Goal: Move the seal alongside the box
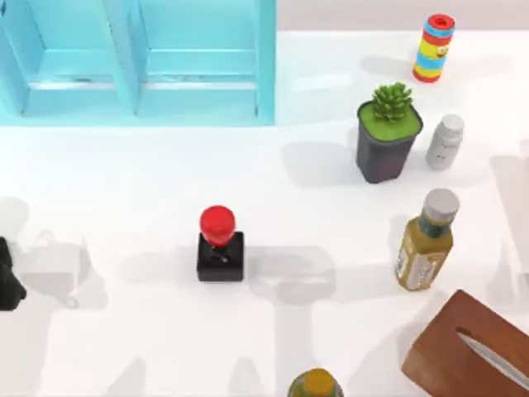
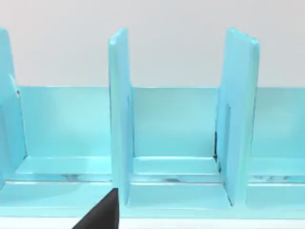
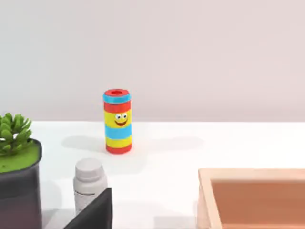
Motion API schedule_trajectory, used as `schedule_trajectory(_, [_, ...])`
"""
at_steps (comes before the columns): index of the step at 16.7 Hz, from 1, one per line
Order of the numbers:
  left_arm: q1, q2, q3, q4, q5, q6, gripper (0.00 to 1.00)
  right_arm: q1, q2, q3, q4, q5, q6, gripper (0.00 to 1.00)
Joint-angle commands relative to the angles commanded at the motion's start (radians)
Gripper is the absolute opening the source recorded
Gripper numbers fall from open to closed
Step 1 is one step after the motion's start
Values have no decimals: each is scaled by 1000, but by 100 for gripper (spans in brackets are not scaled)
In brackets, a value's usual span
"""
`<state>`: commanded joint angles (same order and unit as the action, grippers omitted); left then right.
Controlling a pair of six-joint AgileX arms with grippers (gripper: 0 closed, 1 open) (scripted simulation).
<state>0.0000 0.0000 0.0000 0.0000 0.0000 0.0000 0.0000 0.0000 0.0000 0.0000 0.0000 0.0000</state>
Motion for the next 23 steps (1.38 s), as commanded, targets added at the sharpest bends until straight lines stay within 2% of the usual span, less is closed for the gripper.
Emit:
schedule_trajectory(5, [0,0,0,0,0,0,100,21,53,51,-34,3,20,100])
schedule_trajectory(10, [0,0,0,0,0,0,100,124,314,315,-200,17,120,100])
schedule_trajectory(15, [0,0,0,0,0,0,100,286,732,746,-463,40,278,100])
schedule_trajectory(23, [0,0,0,0,0,0,100,585,1538,1582,-958,93,582,100])
